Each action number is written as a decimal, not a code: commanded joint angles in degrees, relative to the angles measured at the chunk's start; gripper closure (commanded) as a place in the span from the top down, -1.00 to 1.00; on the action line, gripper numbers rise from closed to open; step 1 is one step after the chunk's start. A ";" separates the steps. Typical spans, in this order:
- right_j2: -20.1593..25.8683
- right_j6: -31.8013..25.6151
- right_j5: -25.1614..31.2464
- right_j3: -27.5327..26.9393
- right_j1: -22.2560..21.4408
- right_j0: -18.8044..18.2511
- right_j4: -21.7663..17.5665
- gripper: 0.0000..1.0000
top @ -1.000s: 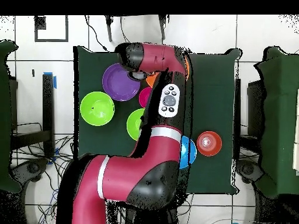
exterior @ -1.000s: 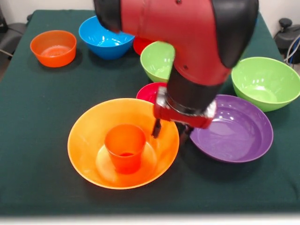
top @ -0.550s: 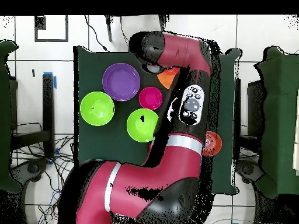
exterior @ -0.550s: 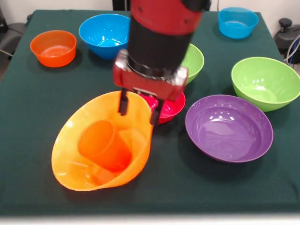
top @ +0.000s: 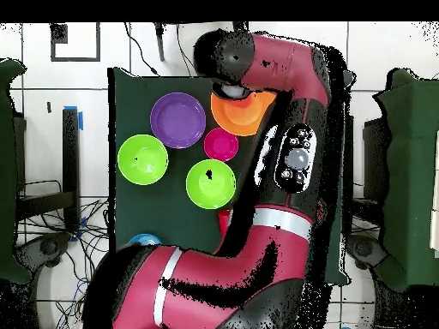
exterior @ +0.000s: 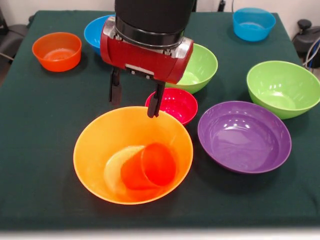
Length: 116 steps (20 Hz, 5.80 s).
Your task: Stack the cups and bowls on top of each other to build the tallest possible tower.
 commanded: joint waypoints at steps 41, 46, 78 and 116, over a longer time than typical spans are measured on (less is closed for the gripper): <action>5.50 5.58 -4.53 8.02 4.32 2.18 -1.13 1.00; 5.41 5.28 -3.34 5.07 5.94 1.35 -0.72 1.00; 5.70 4.28 -4.90 2.07 9.75 -0.33 0.23 1.00; 8.81 -4.38 -3.57 7.83 4.26 -5.55 -0.41 1.00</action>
